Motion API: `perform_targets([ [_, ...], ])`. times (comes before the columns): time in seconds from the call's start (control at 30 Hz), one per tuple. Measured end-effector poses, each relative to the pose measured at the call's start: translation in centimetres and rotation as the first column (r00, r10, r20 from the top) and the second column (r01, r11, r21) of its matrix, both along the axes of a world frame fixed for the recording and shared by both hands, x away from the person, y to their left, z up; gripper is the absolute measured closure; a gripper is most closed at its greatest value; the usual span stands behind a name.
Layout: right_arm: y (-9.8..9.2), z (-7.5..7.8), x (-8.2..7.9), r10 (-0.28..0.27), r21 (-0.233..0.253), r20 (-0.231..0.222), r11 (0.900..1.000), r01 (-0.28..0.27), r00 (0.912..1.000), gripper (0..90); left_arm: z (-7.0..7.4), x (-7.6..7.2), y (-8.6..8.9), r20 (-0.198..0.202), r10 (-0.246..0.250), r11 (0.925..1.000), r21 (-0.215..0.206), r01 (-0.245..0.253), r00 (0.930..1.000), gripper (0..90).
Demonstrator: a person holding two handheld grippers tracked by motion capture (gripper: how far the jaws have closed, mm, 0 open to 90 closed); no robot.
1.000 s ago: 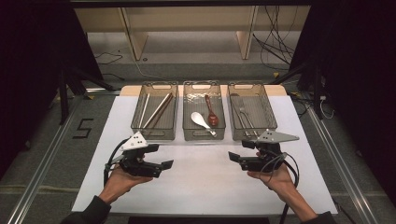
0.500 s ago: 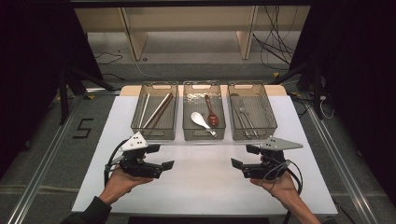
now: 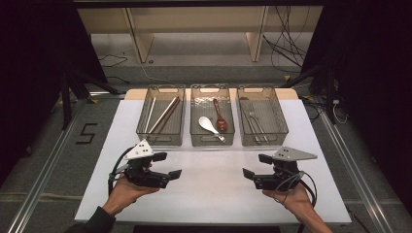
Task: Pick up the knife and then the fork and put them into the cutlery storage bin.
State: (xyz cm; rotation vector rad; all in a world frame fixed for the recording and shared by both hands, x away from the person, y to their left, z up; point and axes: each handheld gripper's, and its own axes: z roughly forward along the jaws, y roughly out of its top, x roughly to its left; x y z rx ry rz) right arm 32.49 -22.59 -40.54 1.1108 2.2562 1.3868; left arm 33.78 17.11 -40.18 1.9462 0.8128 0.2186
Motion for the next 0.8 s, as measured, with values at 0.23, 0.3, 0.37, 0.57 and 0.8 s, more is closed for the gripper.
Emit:
perform_targets([
  [0.23,-0.11,0.06,-0.01,-0.001,-0.001,0.001,1.0,0.001,1.0,20.9,-0.06,0.09,0.0,-0.002,0.004,1.0,-0.001,-0.004,1.0,15.9],
  [0.3,-0.13,0.07,0.0,-0.001,-0.001,0.004,1.0,0.001,1.0,20.9,-0.05,0.09,-0.01,-0.002,0.004,1.0,-0.001,-0.004,1.0,15.9],
  [0.37,-0.16,0.07,0.02,-0.002,0.0,0.004,1.0,0.002,1.0,20.9,-0.06,0.09,-0.03,-0.002,0.004,1.0,0.0,-0.004,1.0,15.9],
  [0.57,-0.09,0.05,0.05,-0.002,-0.006,0.004,1.0,0.002,1.0,21.0,-0.08,0.11,-0.02,-0.002,0.004,1.0,0.001,-0.004,1.0,15.9],
  [0.8,-0.05,0.03,0.09,0.0,-0.005,0.005,1.0,0.0,1.0,21.1,-0.15,0.18,-0.03,-0.005,0.002,1.0,0.007,-0.002,1.0,15.9],
])
